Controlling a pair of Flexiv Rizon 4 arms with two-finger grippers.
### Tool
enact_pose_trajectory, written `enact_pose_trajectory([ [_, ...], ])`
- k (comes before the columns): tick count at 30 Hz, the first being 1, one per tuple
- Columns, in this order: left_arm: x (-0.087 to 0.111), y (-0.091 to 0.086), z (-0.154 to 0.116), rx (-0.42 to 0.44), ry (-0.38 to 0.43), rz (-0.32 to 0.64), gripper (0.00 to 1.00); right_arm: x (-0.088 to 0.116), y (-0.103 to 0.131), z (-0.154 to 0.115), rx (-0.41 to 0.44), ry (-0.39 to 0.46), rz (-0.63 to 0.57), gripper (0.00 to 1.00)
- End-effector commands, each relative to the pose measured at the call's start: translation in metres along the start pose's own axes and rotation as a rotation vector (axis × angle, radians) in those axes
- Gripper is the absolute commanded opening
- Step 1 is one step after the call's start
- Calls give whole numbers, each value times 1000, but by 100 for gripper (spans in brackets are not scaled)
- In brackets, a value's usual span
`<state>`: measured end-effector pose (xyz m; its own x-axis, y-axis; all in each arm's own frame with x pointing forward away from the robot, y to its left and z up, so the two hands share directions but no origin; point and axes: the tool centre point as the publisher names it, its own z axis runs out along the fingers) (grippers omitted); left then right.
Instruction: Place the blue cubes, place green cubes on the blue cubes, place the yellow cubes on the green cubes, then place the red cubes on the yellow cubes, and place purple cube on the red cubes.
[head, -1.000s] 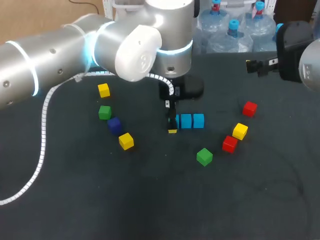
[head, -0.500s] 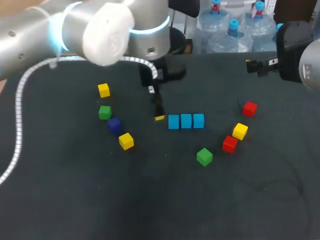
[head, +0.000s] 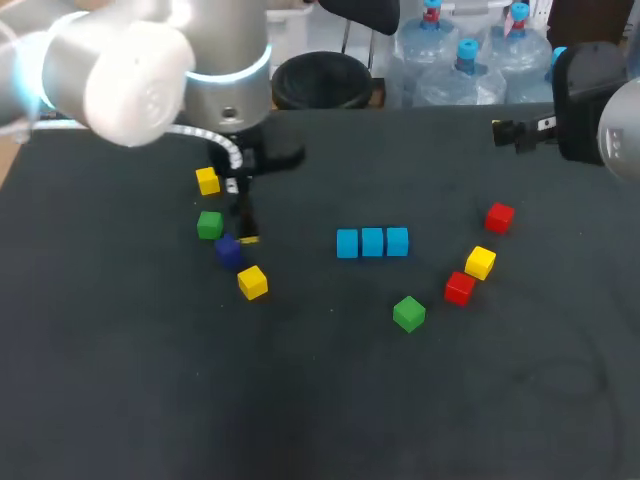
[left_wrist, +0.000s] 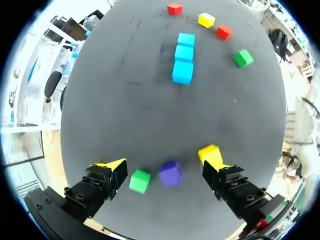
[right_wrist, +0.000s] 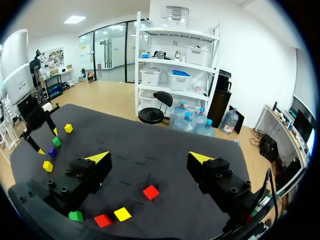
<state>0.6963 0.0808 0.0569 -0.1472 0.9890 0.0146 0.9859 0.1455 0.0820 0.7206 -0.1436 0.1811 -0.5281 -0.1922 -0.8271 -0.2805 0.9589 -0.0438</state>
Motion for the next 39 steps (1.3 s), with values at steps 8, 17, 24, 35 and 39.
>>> enact_pose_trajectory([
  [8,60,21,0,4,-52,90,100,2,0,2,-4,-10,1,100],
  [17,73,39,17,-65,-51,201,100,2,0,2,-4,-10,1,100],
  [24,65,34,27,-9,-44,224,100,2,0,2,-4,-10,1,100],
  [35,58,39,54,19,-41,206,100,2,0,2,-4,-10,1,100],
  [39,57,42,62,16,-30,213,100,2,0,2,-4,-10,1,100],
])
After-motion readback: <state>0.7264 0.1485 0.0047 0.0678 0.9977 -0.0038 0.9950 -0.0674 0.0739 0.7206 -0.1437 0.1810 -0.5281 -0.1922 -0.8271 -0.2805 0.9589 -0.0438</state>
